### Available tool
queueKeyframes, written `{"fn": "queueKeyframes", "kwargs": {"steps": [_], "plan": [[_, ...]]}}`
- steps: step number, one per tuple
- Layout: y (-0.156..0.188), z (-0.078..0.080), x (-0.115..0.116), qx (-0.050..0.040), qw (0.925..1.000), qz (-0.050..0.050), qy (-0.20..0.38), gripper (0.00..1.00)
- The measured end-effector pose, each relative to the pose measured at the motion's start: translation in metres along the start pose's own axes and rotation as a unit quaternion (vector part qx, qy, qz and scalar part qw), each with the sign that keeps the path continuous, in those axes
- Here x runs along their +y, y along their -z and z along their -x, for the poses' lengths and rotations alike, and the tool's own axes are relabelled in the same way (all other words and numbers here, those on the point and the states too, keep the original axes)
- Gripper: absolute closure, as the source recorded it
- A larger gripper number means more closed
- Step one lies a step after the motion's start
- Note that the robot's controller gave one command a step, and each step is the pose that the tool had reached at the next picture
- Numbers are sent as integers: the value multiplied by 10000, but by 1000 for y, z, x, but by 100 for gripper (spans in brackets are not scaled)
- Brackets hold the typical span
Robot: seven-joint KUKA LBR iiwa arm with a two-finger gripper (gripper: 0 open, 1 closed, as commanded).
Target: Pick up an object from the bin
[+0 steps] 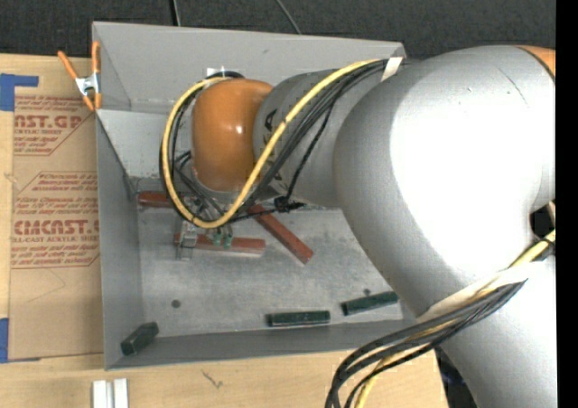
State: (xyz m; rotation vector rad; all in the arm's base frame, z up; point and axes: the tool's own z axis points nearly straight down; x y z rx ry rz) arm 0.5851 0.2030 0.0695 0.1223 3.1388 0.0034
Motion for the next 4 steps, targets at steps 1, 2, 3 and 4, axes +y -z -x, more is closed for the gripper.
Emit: {"fn": "queueKeyframes", "kwargs": {"steps": [1, 2, 3, 4], "plan": [[0, 7, -13, -4, 10000, -5, 8, 100], [28, -2, -9, 8, 10000, -5, -2, 100], [46, 0, -10, -16, 10000, 6, 21, 100], [52, -3, -26, -2, 9999, -10, 155, 100]]}}
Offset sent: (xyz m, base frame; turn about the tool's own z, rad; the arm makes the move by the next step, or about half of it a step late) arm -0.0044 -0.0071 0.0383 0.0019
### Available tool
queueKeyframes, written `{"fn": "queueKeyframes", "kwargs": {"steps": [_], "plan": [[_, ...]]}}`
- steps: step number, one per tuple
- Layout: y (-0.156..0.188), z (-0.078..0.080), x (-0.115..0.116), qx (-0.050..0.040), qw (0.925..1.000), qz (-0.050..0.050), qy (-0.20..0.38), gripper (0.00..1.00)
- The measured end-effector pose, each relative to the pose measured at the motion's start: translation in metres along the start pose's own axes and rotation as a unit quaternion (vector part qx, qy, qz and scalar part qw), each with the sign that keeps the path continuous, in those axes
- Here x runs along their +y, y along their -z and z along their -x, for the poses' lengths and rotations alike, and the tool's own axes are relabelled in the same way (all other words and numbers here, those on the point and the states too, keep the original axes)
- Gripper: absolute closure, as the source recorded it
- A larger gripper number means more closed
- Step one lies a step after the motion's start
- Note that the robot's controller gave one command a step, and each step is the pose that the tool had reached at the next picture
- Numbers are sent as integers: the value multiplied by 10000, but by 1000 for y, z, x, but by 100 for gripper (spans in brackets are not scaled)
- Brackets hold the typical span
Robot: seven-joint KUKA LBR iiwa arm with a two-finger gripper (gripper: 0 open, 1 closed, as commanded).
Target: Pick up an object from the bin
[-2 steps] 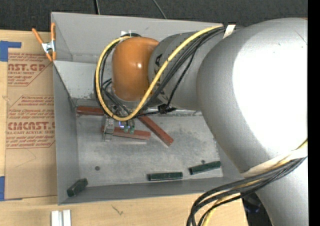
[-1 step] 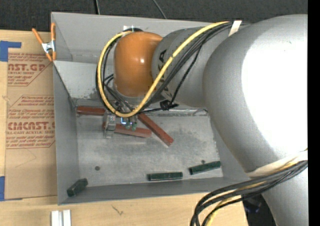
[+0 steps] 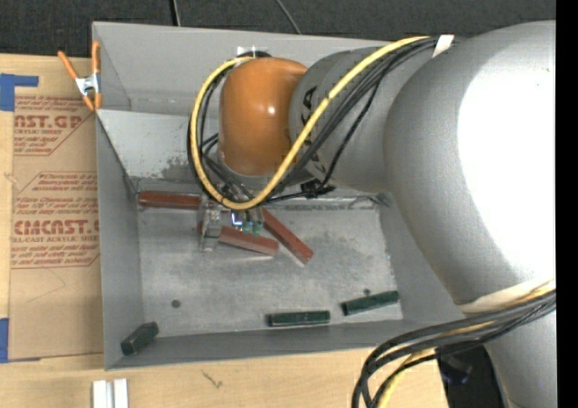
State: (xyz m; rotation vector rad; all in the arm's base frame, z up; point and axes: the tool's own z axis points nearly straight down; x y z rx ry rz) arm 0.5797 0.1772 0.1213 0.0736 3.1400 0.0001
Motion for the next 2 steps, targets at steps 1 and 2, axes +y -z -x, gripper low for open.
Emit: {"fn": "queueKeyframes", "kwargs": {"steps": [1, 2], "plan": [[56, -4, 0, 25, 10000, -7, 39, 100], [-4, -8, -15, 2, 9995, -2, 301, 0]]}}
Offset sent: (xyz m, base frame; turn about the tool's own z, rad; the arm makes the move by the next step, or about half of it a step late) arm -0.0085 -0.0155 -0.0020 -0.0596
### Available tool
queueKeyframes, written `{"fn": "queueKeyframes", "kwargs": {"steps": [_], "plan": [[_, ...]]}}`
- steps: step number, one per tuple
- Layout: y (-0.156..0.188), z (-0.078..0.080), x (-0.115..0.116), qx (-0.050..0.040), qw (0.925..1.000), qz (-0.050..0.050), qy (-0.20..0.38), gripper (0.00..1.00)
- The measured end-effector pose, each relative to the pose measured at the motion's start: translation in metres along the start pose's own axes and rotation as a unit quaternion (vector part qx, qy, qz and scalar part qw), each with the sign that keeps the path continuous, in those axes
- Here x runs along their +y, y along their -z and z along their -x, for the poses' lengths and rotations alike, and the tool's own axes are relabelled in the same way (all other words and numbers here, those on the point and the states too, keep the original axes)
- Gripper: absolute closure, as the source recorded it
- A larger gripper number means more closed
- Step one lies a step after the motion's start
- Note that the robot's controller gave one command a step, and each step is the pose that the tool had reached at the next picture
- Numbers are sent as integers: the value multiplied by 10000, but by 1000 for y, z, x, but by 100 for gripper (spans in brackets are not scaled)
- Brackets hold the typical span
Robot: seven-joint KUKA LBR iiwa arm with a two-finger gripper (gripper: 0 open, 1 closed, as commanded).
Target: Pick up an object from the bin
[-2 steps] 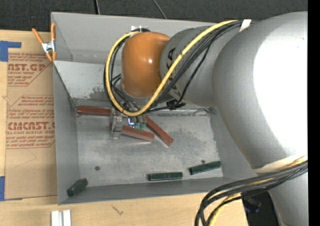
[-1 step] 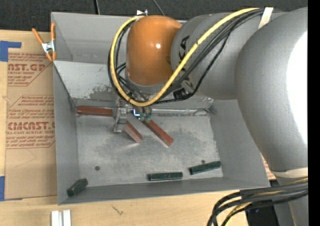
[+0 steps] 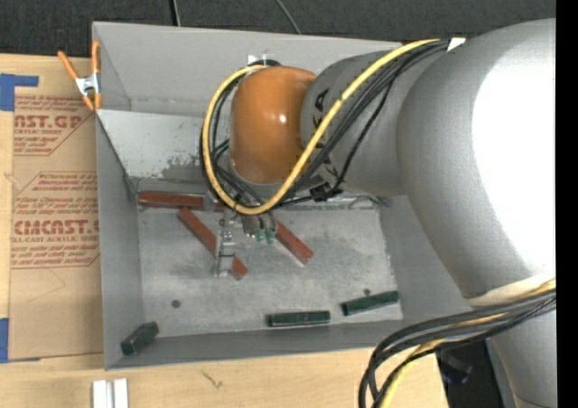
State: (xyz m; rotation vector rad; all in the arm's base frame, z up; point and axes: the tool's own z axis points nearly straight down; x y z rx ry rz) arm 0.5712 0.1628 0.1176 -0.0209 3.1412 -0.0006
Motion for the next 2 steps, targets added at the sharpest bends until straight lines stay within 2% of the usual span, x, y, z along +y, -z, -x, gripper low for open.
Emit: {"fn": "queueKeyframes", "kwargs": {"steps": [1, 2], "plan": [[-3, -2, -1, 28, 10000, -8, 0, 0], [-10, -8, 8, -9, 9999, 2, 100, 0]]}}
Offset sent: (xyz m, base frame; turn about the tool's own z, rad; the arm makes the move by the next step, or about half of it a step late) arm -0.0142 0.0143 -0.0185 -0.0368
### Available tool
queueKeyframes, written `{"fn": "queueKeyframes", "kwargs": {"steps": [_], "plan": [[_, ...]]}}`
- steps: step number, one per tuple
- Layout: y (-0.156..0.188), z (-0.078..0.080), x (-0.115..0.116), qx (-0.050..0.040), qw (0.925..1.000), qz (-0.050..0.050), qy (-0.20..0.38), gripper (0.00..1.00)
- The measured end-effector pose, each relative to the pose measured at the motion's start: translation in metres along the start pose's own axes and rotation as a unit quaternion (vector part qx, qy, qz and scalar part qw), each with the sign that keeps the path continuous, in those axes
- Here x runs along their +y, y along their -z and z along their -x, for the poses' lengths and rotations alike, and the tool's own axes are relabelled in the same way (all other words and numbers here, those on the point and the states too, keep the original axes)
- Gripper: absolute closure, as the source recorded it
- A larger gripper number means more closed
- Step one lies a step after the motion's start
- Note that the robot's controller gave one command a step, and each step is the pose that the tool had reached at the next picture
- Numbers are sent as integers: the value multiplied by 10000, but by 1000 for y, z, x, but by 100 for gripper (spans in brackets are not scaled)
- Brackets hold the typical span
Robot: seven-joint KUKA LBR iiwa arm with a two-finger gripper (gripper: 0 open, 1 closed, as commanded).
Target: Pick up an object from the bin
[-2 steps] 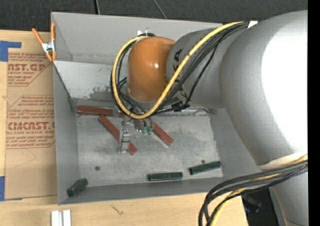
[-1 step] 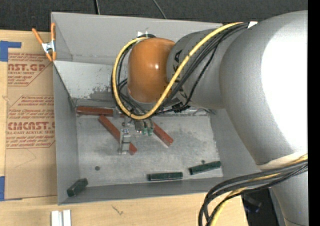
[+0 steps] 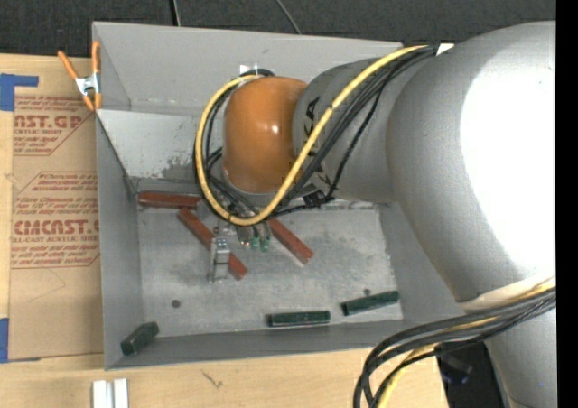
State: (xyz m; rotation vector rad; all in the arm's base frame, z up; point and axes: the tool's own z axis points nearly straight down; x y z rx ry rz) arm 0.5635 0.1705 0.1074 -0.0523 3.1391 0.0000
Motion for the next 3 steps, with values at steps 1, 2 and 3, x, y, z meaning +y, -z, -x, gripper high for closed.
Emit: {"fn": "queueKeyframes", "kwargs": {"steps": [1, 2, 3], "plan": [[-38, 13, -52, 2, 9994, 2, -346, 100], [-38, 13, -52, 2, 9994, 3, -346, 100], [100, 9, -57, -25, 9997, 7, -239, 100]]}}
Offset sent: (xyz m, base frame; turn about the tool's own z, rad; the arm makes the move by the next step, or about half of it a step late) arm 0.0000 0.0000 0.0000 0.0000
